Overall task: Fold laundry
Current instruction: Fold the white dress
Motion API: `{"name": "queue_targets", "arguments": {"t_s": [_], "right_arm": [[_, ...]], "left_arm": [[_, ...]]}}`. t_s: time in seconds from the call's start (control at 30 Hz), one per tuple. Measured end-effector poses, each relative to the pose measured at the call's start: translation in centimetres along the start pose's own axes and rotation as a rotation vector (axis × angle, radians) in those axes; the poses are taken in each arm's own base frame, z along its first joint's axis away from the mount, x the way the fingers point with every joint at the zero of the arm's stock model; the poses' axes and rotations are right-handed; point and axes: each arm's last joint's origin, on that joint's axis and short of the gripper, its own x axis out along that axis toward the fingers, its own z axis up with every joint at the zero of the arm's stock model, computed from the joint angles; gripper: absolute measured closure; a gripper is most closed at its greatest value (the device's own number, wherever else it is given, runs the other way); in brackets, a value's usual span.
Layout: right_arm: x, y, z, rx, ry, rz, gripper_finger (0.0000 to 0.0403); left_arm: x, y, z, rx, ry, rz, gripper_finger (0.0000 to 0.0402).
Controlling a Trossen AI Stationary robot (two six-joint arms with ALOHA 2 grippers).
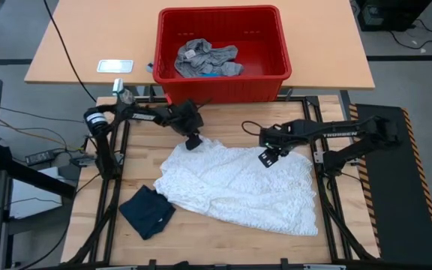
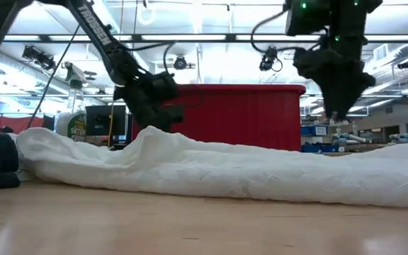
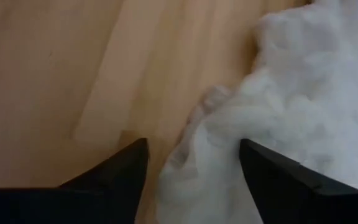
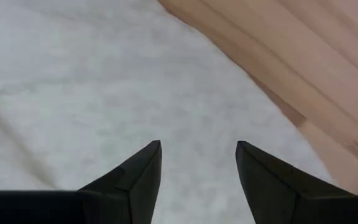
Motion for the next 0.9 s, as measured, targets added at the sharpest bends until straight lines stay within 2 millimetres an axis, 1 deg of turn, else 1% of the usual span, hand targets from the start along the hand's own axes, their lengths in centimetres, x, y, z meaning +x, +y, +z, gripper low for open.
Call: {"name": "queue_targets", "arguments": {"t_s": [0.1, 0.2, 0.27, 0.37, 0.4, 0.53, 0.67, 0.9], "right_arm": [[0.4, -1.0, -0.4, 0.007, 0.055, -0.059, 0.0195], [1.5, -2.1, -1.1, 0.023, 0.117, -0.091, 0.0203], [2.5, -2.8, -1.7, 0.013, 0.165, -0.100, 0.0209], [4.0, -4.0, -2.7, -0.006, 0.234, -0.152, 0.0213], [4.4, -4.3, -3.0, -0.007, 0.245, -0.171, 0.0213], [5.2, -5.2, -3.4, -0.013, 0.233, -0.246, 0.0211], [5.7, -5.8, -3.2, -0.018, 0.170, -0.320, 0.0211], [8.2, -7.6, -3.2, 0.059, 0.132, -0.293, 0.0211]], "left_arm": [[0.6, 0.2, 0.4, 0.025, 0.037, 0.007, 0.0189], [0.9, 0.2, 0.7, 0.104, 0.069, 0.013, 0.0251], [0.8, 0.2, 0.9, 0.135, 0.083, 0.028, 0.0297], [0.0, 0.5, 1.2, 0.120, 0.118, 0.036, 0.0370], [-0.3, 0.6, 1.3, 0.110, 0.135, 0.034, 0.0384], [-1.6, 1.6, 2.3, 0.087, 0.145, 0.059, 0.0388], [-2.0, 2.0, 2.6, 0.073, 0.157, 0.064, 0.0392], [-2.1, 1.8, 2.3, 0.066, 0.189, 0.052, 0.0397]]}}
